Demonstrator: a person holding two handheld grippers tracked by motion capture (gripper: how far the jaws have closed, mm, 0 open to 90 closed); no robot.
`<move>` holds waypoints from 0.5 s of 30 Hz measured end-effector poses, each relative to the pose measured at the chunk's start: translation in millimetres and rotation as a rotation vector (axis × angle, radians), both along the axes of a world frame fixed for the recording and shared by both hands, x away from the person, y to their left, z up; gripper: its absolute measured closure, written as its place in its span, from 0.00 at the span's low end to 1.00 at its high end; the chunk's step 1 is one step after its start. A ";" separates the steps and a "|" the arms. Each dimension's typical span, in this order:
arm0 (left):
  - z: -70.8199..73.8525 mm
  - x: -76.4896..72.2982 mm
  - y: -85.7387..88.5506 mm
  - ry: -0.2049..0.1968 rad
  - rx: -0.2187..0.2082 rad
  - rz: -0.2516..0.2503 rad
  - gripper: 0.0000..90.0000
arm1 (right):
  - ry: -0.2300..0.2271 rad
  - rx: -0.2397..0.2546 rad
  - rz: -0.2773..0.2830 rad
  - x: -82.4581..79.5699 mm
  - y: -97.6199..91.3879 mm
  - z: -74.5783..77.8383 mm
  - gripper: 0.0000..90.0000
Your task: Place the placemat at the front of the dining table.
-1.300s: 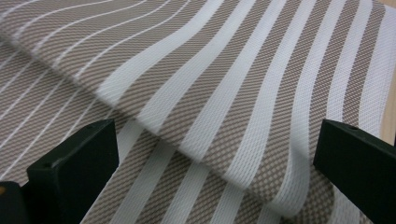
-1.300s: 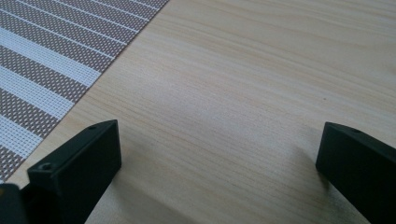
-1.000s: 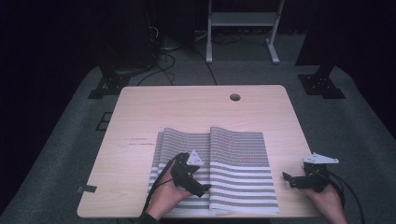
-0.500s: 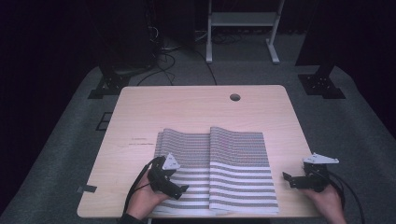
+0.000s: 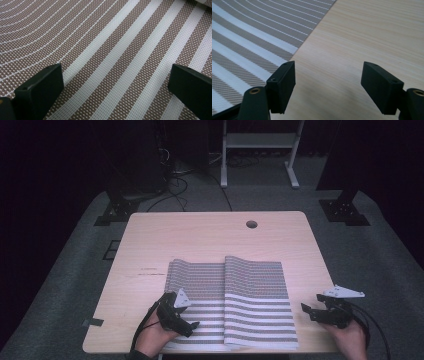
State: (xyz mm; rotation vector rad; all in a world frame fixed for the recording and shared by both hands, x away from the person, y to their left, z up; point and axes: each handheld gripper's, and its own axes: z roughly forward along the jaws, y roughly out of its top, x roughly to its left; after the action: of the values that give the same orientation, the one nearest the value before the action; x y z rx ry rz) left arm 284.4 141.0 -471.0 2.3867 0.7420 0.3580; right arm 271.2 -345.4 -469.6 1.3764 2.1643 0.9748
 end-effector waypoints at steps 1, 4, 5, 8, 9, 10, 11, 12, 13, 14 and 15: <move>-0.2 0.0 0.3 0.000 -0.002 0.000 0.00 | 0.003 0.007 0.006 -2.7 3.0 1.1 0.30; -0.4 0.1 0.6 0.001 -0.004 0.000 0.00 | 0.007 0.022 0.028 -10.1 10.0 4.0 0.34; -0.3 0.2 0.7 0.001 -0.002 -0.001 0.00 | 0.006 0.025 0.033 -11.7 11.7 4.7 0.36; -0.3 0.3 0.9 0.001 -0.001 -0.002 0.00 | 0.009 0.042 0.065 -16.3 18.8 7.6 0.47; -0.3 0.2 1.0 0.001 -0.002 -0.001 0.00 | 0.007 0.046 0.073 -17.3 21.0 8.2 0.49; -0.3 0.1 0.9 0.001 -0.002 -0.001 0.00 | 0.007 0.049 0.084 -18.2 23.3 8.4 0.52; -0.3 0.2 0.9 0.001 -0.002 -0.001 0.00 | 0.017 0.056 0.100 -19.3 25.7 8.6 0.57; -0.4 0.2 1.0 0.002 -0.002 0.000 0.00 | 0.020 0.064 0.109 -19.9 27.1 8.6 0.61; -0.4 0.4 1.1 0.003 -0.003 0.000 0.00 | 0.025 0.071 0.120 -20.5 28.5 8.4 0.67; -0.5 0.4 1.0 0.003 -0.005 0.001 0.00 | 0.041 0.085 0.140 -21.5 31.1 7.8 0.73; -0.6 0.4 1.0 0.003 -0.006 0.001 0.00 | 0.051 0.092 0.159 -22.1 33.4 7.0 0.77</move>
State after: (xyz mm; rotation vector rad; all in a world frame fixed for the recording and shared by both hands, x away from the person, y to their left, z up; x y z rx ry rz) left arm 284.8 142.0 -471.5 2.3822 0.7447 0.3518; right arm 249.1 -312.0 -462.6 1.2980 2.3222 1.1216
